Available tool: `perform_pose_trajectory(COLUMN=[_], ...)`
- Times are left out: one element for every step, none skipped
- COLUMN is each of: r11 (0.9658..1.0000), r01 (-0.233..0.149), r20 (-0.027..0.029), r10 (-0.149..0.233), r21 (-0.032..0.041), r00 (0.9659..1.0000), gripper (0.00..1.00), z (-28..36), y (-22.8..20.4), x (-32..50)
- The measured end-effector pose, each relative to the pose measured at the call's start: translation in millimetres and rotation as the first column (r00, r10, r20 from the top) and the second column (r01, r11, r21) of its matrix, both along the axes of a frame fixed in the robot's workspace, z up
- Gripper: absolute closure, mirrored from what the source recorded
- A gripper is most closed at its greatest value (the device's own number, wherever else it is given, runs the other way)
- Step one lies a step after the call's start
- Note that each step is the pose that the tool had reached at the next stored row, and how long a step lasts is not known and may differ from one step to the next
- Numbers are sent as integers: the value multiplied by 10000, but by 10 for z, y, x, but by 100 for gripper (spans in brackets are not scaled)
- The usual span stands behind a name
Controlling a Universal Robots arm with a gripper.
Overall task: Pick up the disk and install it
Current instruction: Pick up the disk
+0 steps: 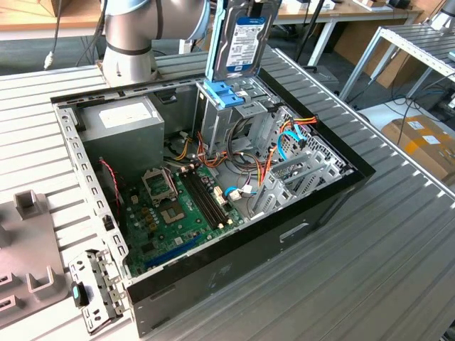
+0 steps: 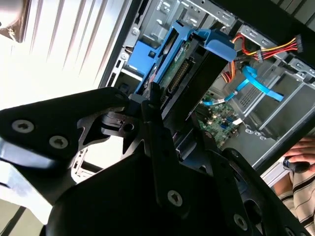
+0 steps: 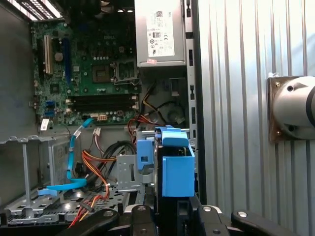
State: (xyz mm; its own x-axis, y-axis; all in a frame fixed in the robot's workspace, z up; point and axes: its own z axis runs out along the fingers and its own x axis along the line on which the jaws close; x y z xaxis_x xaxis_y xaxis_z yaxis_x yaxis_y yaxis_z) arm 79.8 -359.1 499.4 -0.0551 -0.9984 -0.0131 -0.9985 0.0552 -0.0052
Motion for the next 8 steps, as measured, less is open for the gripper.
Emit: perform_pose_trajectory(r11=[10000, 10000, 10000, 10000, 10000, 10000, 10000, 10000], r01=[0, 1, 0, 0, -1, -10, -36, -61], r20=[0, 0, 0, 0, 0, 9, 134, 356], r10=[0, -1, 0, 0, 1, 10, 36, 61], r21=[0, 1, 1, 0, -1, -2, -1, -1], r00=[10000, 10000, 10000, 10000, 10000, 10000, 9999, 9993], gripper=[65, 65, 65, 65, 65, 65, 65, 65], z=[0, 0, -1, 0, 0, 0, -1, -2], y=[0, 0, 1, 1, 0, 0, 0, 0], x=[39, 73, 79, 79, 79, 79, 78, 75])
